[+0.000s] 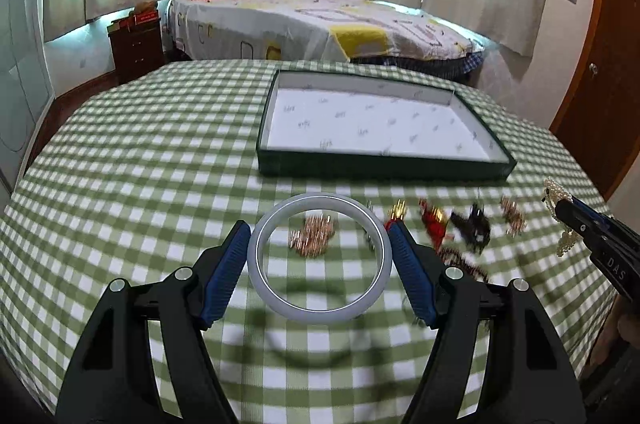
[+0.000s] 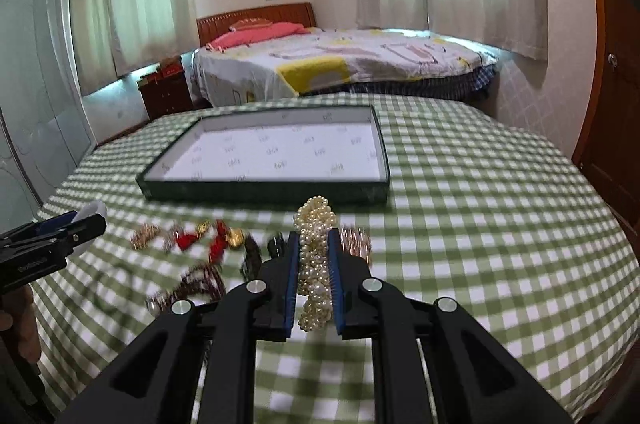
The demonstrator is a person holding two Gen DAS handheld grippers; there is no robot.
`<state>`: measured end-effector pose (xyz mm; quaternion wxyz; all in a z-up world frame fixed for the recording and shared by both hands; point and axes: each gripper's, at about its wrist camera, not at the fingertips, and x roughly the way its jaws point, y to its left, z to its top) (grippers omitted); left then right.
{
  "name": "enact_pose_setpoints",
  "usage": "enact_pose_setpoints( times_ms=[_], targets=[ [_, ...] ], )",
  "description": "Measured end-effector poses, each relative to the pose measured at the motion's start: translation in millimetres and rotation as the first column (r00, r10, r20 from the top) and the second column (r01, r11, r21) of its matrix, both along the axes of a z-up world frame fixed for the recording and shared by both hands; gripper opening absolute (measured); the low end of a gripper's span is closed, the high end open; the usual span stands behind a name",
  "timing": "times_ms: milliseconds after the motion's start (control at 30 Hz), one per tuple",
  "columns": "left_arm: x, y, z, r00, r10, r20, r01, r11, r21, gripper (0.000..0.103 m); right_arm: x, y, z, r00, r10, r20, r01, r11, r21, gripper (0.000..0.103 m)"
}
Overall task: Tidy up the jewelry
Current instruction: 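Carry the bangle and pearl necklace into the green box and lower them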
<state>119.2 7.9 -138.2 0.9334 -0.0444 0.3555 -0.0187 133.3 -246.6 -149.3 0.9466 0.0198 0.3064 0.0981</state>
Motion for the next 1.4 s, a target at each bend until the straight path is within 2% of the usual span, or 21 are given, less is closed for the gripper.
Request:
enact_pose_setpoints(
  times_ms=[167,367,533,633,800,867,1133,1400],
  targets=[
    [22.9,-2.9,15.0,1.0,-0.007,0.026,0.008,1.0,-0.019,0.069,22.2,2.1,17.8,0.999,0.005,0.043,-0.006,1.0,0.018,0.015],
    [69.8,-10.8,32.6,0.997,-0.018,0.07,0.019,1.0,-0.018,0.069,63.0,6.5,41.3,0.994,0.012,0.108,-0.014,1.0,0.016,0.015],
    [117.2,-22.1,34.3,0.996,-0.029,0.084,0.028,1.0,0.004,0.069,99.7,4.2,41.6,0.993,0.008,0.117,-0.012,0.999,0.033,0.015],
    [144.4,-26.1,21.0,0.998,-0.029,0.052,0.028,0.999,0.018,0.069,126.1,4.6,28.5,0.997,0.016,0.079,-0.018,1.0,0.025,0.015],
    [185.6,-22.9,-16.0,0.997,-0.023,-0.075,0.021,1.0,-0.019,0.069,161.1,4.3,-11.5,0.999,0.02,-0.047,-0.019,1.0,0.019,0.015],
    [192.7,-19.9,-27.2,0.994,-0.019,-0.103,0.017,1.0,-0.018,0.069,170.4,4.1,-26.3,0.996,0.015,-0.093,-0.014,1.0,0.005,0.015],
    [208.2,-25.7,-52.6,0.986,-0.033,-0.165,0.037,0.999,0.019,0.069,183.5,4.2,-47.9,0.984,0.015,-0.179,-0.019,1.0,-0.025,0.015],
    [210.4,-38.2,-65.7,0.982,-0.05,-0.183,0.067,0.994,0.09,0.069,185.9,3.9,-48.9,0.98,0.005,-0.197,-0.013,0.999,-0.039,0.017]
  ],
)
